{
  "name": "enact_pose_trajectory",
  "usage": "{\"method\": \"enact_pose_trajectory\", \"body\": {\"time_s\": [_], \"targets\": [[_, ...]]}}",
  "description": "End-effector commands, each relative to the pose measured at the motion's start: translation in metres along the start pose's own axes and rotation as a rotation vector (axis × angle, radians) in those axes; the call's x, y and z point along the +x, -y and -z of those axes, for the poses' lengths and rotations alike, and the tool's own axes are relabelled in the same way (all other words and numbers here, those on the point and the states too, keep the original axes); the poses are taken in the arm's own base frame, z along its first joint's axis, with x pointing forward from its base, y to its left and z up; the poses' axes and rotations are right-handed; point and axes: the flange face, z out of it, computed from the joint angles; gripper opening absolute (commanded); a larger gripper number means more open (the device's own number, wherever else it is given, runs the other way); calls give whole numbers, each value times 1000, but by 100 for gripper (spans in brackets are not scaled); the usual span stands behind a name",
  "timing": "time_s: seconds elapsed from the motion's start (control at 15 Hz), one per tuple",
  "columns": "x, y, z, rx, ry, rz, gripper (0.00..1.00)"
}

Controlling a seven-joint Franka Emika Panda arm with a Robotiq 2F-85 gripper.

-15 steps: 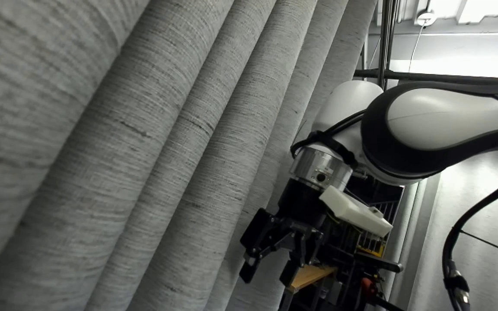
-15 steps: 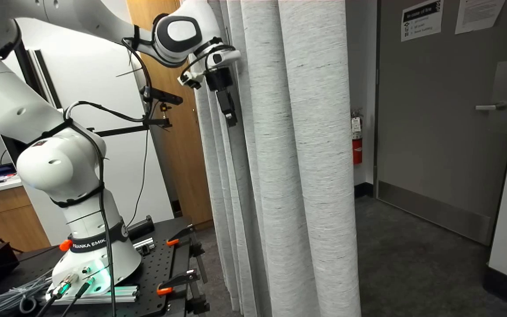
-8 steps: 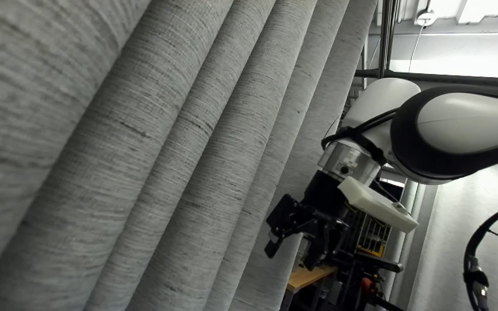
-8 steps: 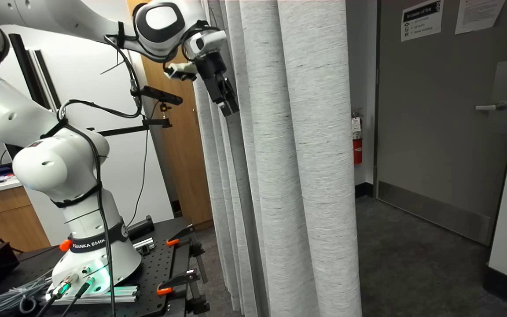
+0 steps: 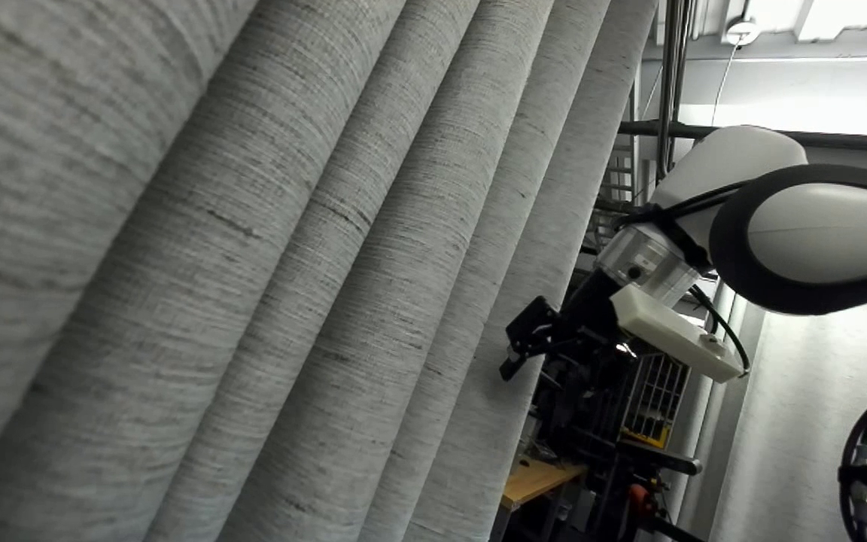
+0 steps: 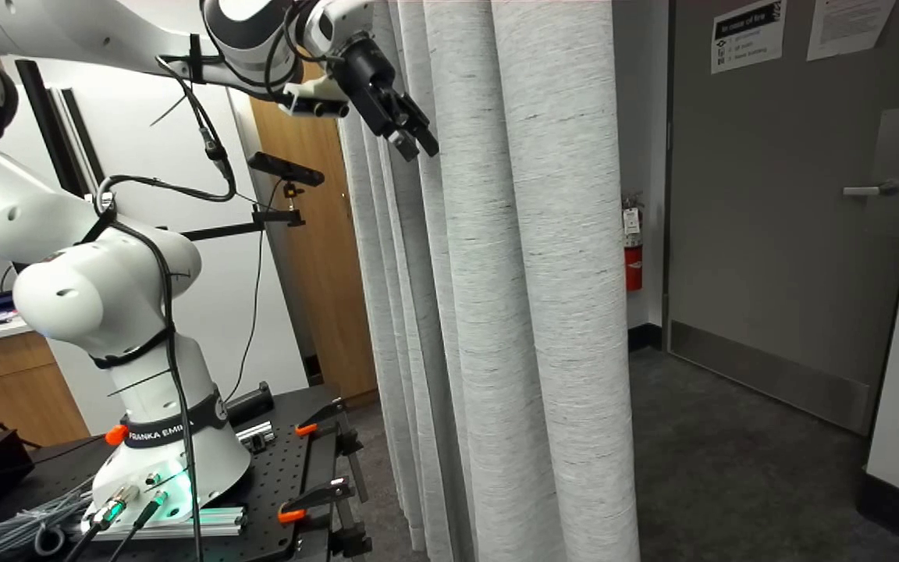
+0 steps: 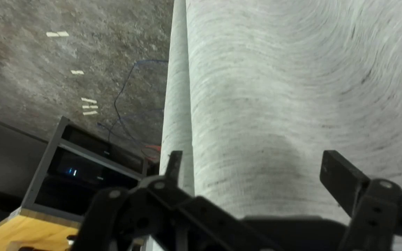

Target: Move the curtain to the left

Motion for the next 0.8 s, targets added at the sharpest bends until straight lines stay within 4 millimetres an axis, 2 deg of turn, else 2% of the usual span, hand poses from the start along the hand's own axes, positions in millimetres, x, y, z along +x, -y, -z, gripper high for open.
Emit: {"method": "enact_pose_trajectory", "body": {"time_s": [0.0,0.07,0.73], "targets": [[10,-18,18,25,-125,-12,100],[10,-7,7,15,-56,-14,100],[14,-12,14,28,-87,-24,100]]}}
